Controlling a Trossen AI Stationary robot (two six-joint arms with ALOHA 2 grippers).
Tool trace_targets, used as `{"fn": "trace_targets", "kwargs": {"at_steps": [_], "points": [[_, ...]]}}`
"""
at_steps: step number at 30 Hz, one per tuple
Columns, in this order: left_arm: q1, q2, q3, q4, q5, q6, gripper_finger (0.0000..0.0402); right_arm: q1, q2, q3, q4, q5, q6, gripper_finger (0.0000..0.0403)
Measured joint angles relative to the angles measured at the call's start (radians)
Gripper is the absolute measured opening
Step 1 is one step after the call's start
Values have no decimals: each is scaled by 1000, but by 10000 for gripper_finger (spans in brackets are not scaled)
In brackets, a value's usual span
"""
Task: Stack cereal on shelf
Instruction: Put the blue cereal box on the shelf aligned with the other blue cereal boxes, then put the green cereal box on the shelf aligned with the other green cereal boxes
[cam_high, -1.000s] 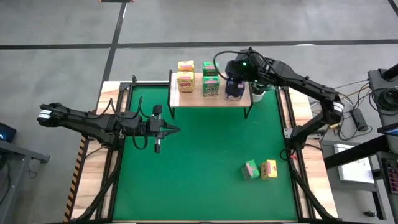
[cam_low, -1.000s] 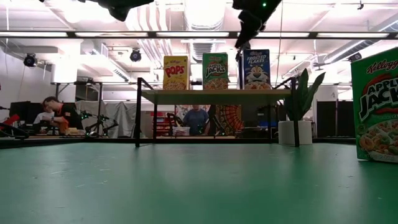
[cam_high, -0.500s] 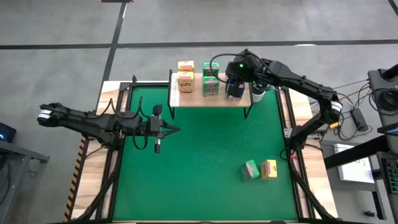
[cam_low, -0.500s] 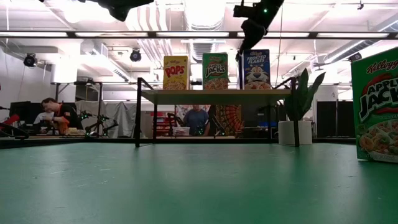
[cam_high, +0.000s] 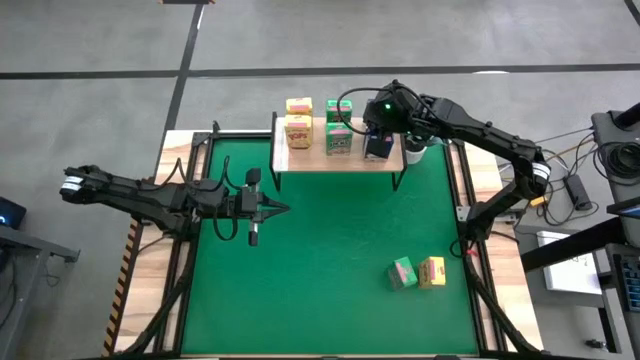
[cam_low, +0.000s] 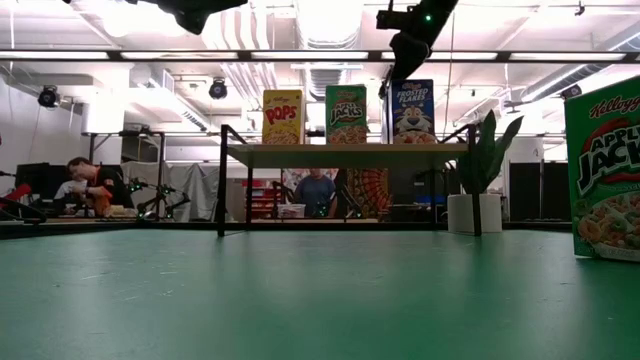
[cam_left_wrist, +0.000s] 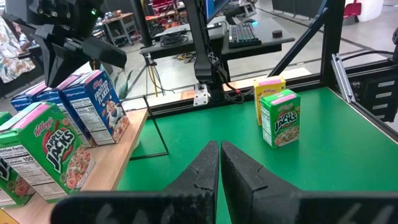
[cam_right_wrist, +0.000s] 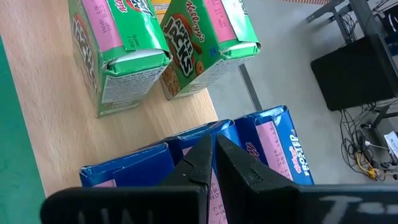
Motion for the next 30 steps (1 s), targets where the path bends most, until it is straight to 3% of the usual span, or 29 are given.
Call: {"fn": "trace_targets", "kwargs": {"at_steps": [22, 30], "points": [[0, 0, 0, 0, 0, 0, 0, 5, -32, 15, -1, 0, 12, 13], [0, 0, 0, 0, 0, -6, 0, 100, -112, 9, -1, -9, 82, 13]]}}
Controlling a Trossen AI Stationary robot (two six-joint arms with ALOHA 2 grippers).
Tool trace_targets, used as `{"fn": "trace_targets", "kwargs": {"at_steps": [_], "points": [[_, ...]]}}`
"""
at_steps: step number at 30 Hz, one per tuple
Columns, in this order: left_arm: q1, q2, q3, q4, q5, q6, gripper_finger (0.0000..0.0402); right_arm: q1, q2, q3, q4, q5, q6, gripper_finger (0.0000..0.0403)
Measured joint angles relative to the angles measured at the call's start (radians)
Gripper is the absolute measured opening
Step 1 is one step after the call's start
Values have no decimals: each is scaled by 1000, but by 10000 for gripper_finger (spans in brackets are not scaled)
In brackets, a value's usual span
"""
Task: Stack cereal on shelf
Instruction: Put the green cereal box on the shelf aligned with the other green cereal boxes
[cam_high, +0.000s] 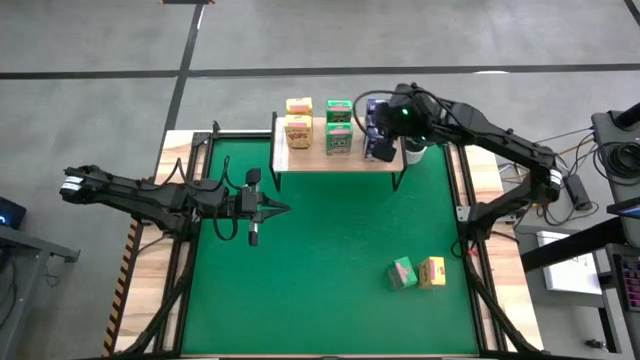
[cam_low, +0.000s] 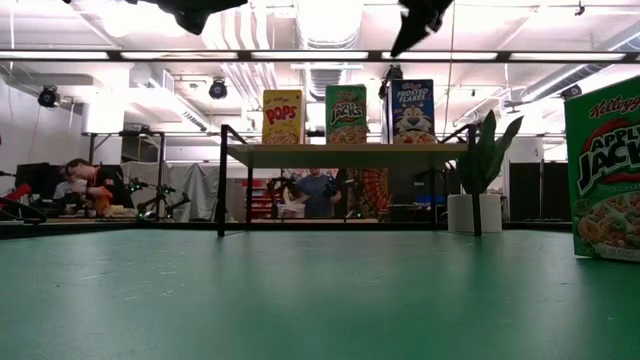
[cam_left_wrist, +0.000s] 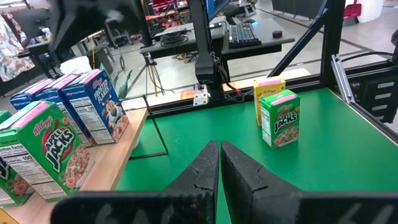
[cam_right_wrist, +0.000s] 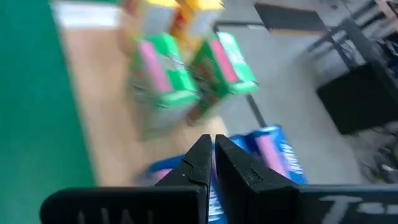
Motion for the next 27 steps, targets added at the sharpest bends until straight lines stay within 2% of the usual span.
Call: {"fn": "trace_targets", "kwargs": {"at_steps": [7, 14, 19, 27], "points": [[0, 0, 0, -1, 0, -2, 0, 195, -71, -28, -42, -140, 223, 13], [0, 0, 0, -1, 0, -14, 0, 448, -61, -77, -130, -151, 527, 13], [0, 0, 0, -3, 0, -25, 0, 628, -36, -138, -164, -155, 823, 13], [0, 0, 0, -6, 0, -25, 0, 852, 26, -207, -362, -213, 1445, 13]]}}
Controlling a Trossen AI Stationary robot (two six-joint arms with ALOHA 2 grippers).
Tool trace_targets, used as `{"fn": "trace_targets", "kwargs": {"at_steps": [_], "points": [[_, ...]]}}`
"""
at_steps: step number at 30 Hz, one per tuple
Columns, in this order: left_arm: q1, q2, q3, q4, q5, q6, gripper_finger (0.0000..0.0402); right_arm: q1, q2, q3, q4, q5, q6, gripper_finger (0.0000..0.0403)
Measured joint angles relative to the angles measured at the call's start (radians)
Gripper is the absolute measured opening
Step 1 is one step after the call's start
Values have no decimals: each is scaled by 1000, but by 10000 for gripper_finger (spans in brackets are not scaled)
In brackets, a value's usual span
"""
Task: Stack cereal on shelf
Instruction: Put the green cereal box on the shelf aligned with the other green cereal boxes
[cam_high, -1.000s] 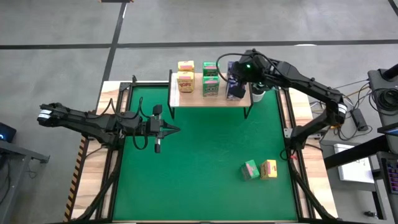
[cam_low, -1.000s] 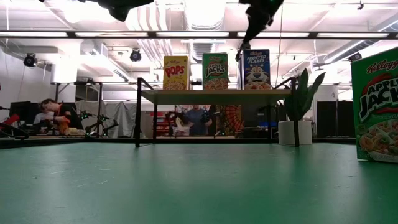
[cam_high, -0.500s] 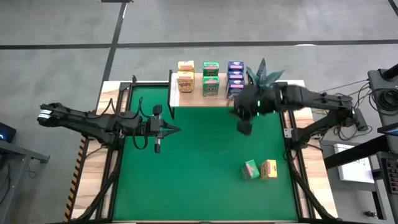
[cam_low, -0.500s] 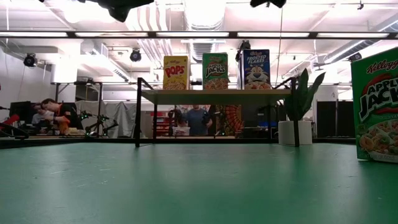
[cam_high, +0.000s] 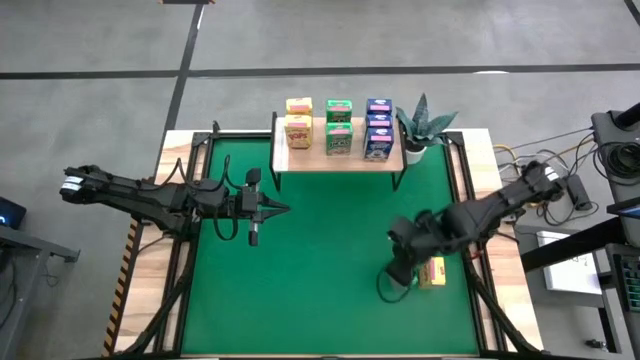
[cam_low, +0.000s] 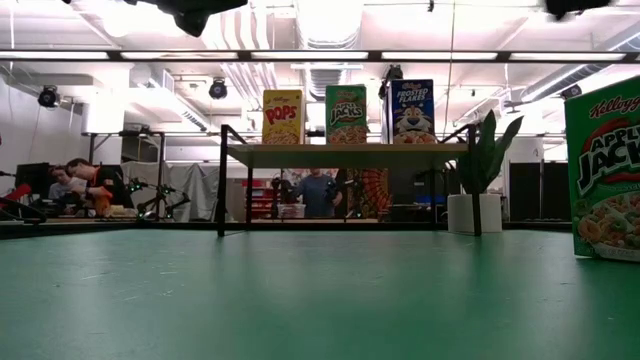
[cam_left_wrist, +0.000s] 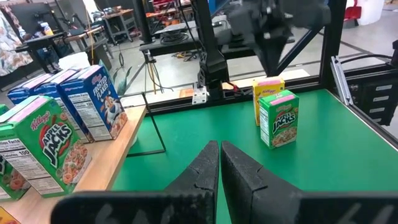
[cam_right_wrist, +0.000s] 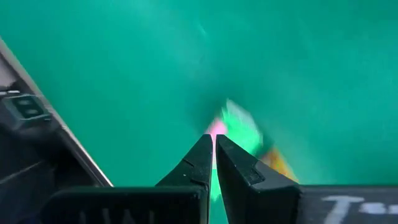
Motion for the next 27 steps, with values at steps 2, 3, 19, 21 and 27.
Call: {"fn": "trace_targets", "kwargs": {"at_steps": [2, 3, 19, 21, 27], "points": [[0, 0, 0, 0, 0, 0, 0, 41, 14, -8, -35, -1, 139, 13], [0, 0, 0, -1, 0, 1, 0, 57, 18, -12, -43, 0, 197, 13], [0, 0, 0, 4, 0, 93, 0, 132, 153, -4, -29, -99, 432, 62], [0, 0, 0, 4, 0, 101, 0, 131, 158, 0, -29, -56, 425, 85], [0, 0, 0, 8, 0, 121, 0, 131, 167, -2, -35, -36, 419, 166]]}}
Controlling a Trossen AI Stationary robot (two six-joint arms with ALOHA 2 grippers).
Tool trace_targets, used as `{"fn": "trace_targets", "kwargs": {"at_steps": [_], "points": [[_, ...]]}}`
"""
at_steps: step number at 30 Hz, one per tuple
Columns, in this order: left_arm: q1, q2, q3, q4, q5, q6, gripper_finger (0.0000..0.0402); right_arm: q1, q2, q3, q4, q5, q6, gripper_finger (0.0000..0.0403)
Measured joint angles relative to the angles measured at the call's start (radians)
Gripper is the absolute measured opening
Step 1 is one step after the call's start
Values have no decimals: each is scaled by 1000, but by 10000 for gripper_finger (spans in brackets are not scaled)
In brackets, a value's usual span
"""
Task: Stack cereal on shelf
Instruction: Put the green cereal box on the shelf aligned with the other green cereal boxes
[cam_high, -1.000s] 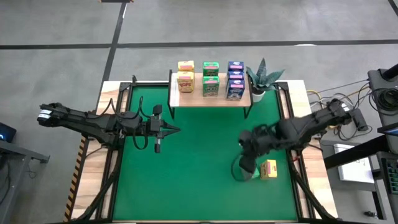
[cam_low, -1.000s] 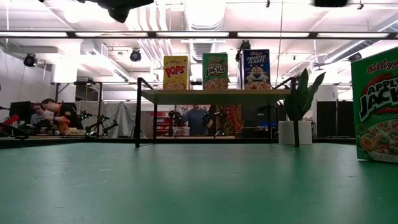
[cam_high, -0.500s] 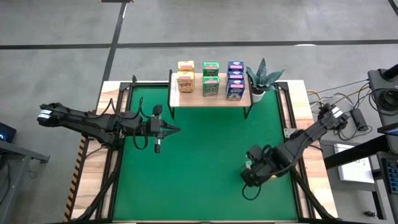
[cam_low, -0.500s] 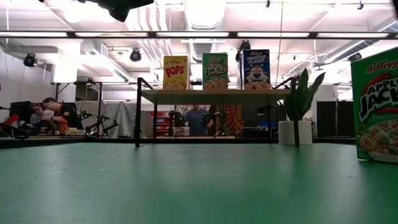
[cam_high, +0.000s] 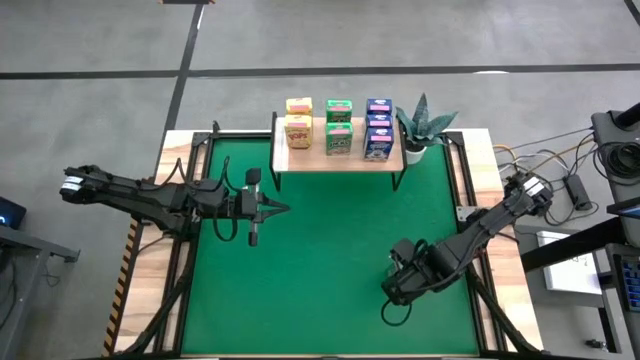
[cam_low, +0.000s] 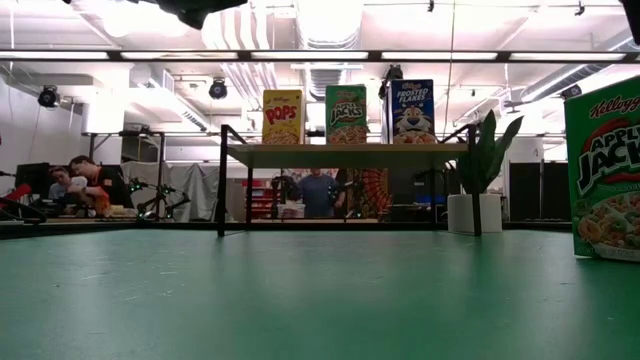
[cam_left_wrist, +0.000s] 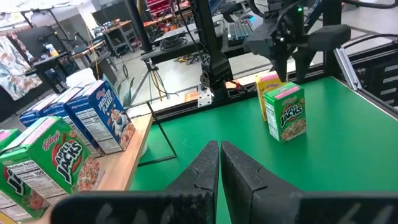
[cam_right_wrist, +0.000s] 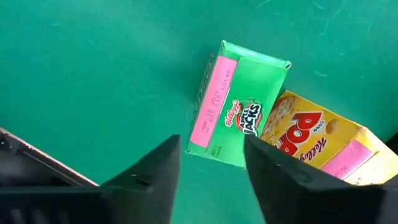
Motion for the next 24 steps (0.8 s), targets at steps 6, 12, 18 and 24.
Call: {"fn": "trace_targets", "kwargs": {"at_steps": [6, 12, 18, 24], "points": [[0, 0, 0, 5, 0, 46, 0, -1, 0, -15, -1, 35, 18, 251], [0, 0, 0, 40, 0, 107, 0, 0, 2, -48, 8, 58, 51, 286], [0, 0, 0, 55, 0, 160, 0, 0, 39, -51, 31, 77, 53, 272], [0, -1, 0, 67, 0, 191, 0, 0, 83, -51, 40, 76, 54, 240]]}}
